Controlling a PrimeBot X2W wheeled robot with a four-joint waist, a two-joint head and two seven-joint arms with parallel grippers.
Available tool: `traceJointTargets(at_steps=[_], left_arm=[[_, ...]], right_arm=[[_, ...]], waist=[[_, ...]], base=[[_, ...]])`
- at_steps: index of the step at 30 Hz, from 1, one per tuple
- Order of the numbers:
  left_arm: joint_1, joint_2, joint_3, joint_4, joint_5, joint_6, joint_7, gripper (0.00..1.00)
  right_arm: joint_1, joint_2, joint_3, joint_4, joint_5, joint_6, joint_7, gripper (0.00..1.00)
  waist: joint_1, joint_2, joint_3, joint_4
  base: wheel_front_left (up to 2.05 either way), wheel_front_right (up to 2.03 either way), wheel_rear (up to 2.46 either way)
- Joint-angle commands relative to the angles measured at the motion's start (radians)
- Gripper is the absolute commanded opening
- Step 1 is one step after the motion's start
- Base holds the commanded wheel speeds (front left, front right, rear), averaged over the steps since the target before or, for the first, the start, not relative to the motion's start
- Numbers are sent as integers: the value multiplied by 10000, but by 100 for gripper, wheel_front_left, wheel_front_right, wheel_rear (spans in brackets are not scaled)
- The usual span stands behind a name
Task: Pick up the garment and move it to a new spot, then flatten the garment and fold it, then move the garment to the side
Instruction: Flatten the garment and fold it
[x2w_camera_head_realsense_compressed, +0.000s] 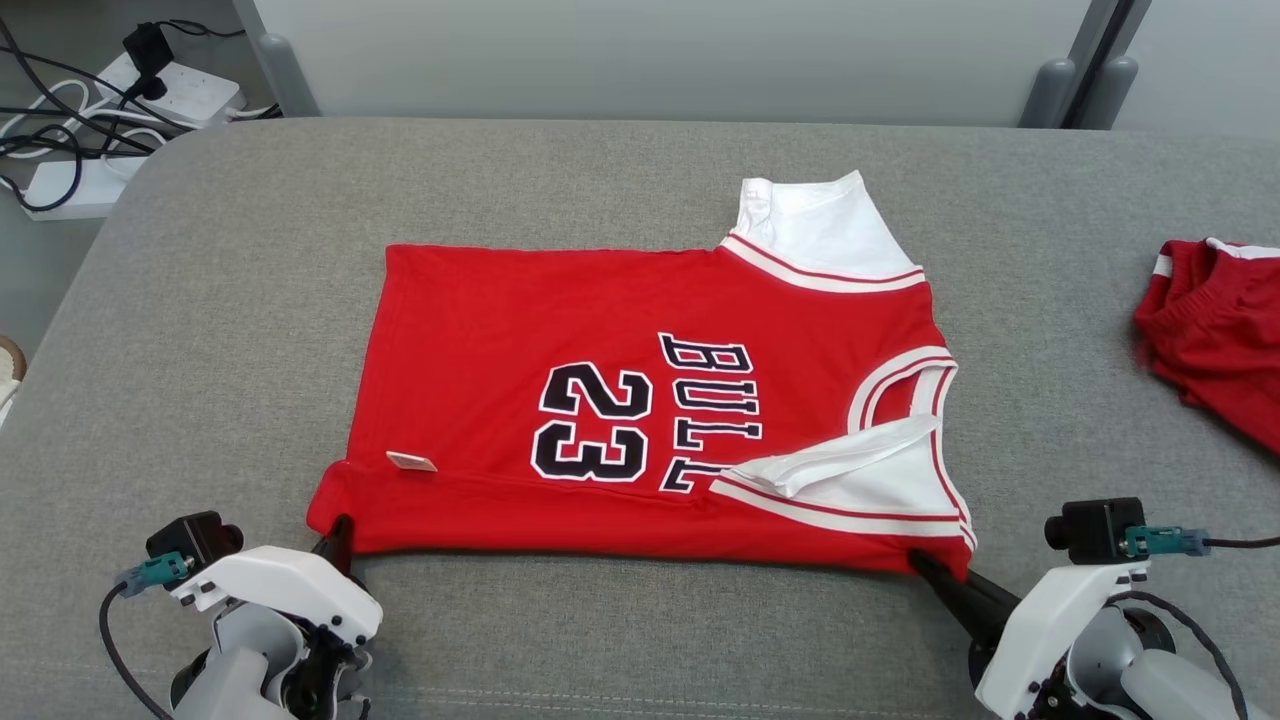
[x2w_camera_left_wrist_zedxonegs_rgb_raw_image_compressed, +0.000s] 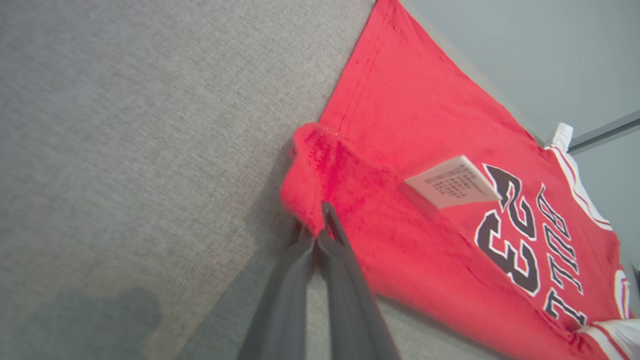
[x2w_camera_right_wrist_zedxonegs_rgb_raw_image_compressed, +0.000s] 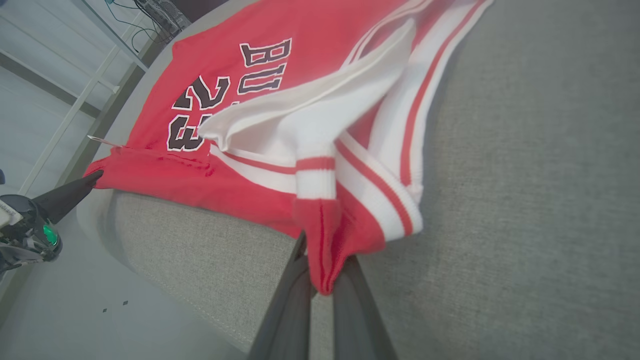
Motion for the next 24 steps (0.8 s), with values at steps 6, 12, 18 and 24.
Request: traceJointTargets(at_steps=[6, 12, 18, 24], left_arm=[[100, 456, 88, 58, 123, -68, -113, 0], [70, 516, -66, 224, 236, -45, -137, 0], [9, 556, -253, 346, 447, 79, -411, 100], [-130, 757, -444, 319, 737, 290, -834, 100]], right_arm=[[481, -330, 59, -611, 131, -29, 445, 0], [670, -350, -212, -616, -58, -29, 403, 0], [712, -88, -616, -323, -399, -29, 198, 100], [838, -260, -1323, -166, -717, -29, 15, 100]], waist=[[0, -1, -114, -30], [0, -1, -149, -69], [0, -1, -155, -44], [0, -1, -205, 2]], base=[[0, 0, 0], [0, 0, 0], [0, 0, 0], [0, 0, 0]])
